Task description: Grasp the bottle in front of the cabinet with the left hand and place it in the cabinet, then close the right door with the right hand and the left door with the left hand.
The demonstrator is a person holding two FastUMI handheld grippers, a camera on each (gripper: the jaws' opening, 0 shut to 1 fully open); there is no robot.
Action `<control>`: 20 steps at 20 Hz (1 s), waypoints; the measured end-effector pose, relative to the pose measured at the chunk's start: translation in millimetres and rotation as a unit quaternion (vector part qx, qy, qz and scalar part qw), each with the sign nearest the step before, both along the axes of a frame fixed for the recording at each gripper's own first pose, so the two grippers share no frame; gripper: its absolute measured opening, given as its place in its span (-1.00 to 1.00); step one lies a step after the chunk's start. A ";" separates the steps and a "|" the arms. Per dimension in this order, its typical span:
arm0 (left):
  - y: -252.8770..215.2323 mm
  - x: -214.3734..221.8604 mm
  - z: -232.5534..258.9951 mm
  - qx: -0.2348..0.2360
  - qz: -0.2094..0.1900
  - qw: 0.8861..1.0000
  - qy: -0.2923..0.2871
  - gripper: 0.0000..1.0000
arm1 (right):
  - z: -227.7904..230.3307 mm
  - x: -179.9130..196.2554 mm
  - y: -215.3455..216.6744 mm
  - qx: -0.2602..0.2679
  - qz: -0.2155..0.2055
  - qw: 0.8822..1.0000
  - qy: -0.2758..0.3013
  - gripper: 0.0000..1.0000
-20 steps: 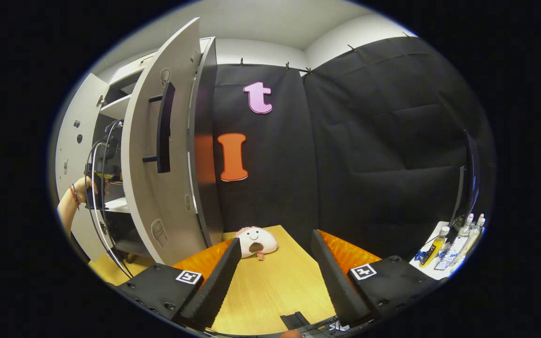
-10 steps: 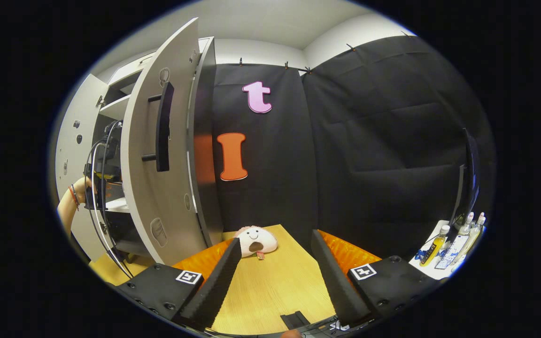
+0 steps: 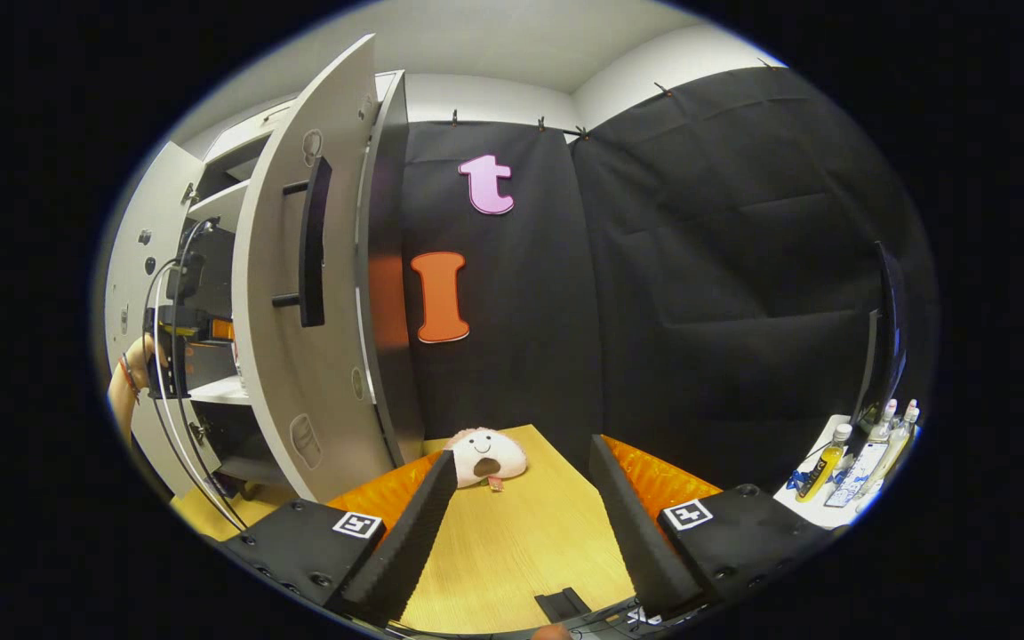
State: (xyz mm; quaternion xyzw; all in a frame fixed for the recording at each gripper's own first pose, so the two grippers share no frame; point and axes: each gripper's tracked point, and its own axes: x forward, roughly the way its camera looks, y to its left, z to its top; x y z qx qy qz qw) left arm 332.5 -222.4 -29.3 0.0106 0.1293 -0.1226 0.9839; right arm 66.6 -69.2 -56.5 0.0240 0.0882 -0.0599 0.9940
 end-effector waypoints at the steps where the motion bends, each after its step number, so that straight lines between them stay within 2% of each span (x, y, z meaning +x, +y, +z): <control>1: 6.1 -6.2 6.1 0.001 0.002 1.000 -0.007 0.96 | 1.9 0.3 3.2 -0.001 0.002 1.000 -0.002 0.97; 9: 60.3 -74.7 34.0 -0.015 0.018 0.999 -0.029 0.96 | 18.2 -3.2 33.7 -0.021 0.027 0.999 -0.022 0.97; 14: 94.2 -133.2 54.3 -0.026 0.023 0.998 -0.054 0.95 | 21.2 2.4 62.7 -0.029 0.063 0.997 -0.025 0.97; 20: 136.6 -199.8 59.4 -0.050 0.027 0.997 -0.057 0.95 | 6.8 18.9 83.2 -0.017 0.085 0.996 -0.005 0.97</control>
